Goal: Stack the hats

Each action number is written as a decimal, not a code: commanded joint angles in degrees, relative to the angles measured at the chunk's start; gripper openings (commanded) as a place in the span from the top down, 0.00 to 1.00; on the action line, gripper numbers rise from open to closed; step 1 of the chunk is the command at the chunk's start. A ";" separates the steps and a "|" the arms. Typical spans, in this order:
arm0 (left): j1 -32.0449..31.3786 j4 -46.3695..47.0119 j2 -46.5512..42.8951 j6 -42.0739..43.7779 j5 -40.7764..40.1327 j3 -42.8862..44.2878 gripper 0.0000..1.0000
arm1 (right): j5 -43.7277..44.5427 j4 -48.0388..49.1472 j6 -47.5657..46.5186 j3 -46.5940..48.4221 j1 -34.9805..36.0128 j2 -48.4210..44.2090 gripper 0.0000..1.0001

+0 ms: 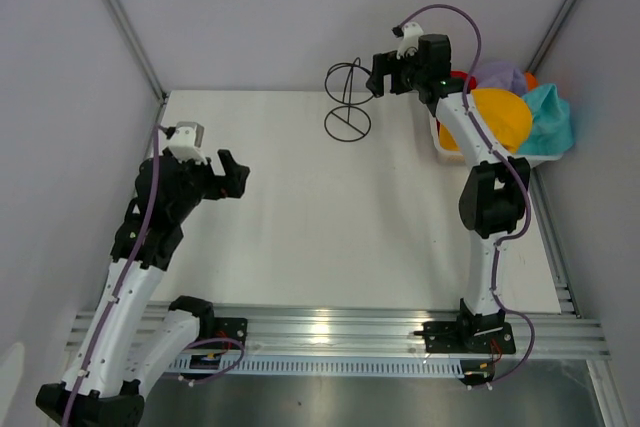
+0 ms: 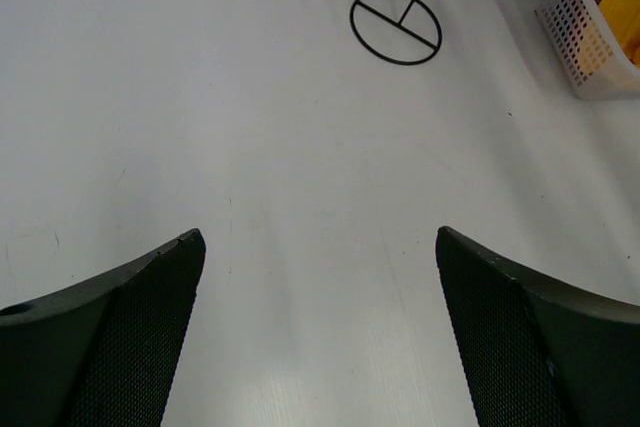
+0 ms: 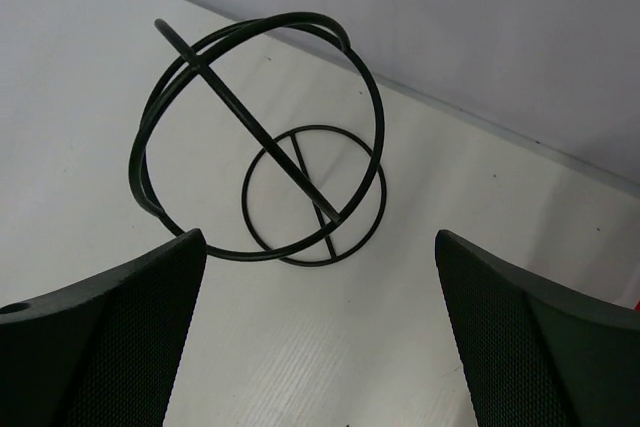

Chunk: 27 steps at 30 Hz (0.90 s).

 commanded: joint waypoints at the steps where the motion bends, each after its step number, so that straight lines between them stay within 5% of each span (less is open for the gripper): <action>1: -0.27 1.06 1.09 1.27 0.89 1.03 0.01 | -3.64 2.26 -3.34 1.84 0.26 -0.80 0.00; 11: -0.27 2.03 4.87 0.13 2.92 1.74 0.01 | -0.93 4.21 -6.06 7.61 3.15 5.17 0.09; 17: -0.27 1.32 5.76 -0.05 2.48 2.00 0.01 | 2.24 6.73 -5.02 10.19 3.69 8.78 0.34; 20: -0.27 1.59 5.93 -0.22 2.22 2.09 0.01 | 4.08 7.97 -4.93 10.10 3.86 8.78 0.62; 21: -0.27 1.59 6.02 -0.14 2.21 2.18 0.00 | 4.78 7.89 -5.01 10.19 3.77 8.61 0.79; 24: -0.36 1.76 6.19 -0.05 2.21 2.61 0.00 | 4.27 5.70 -5.10 10.28 3.68 7.38 0.99; 27: -0.27 1.85 6.28 0.04 2.30 3.14 0.01 | 2.70 2.44 -3.96 7.13 3.77 3.44 1.00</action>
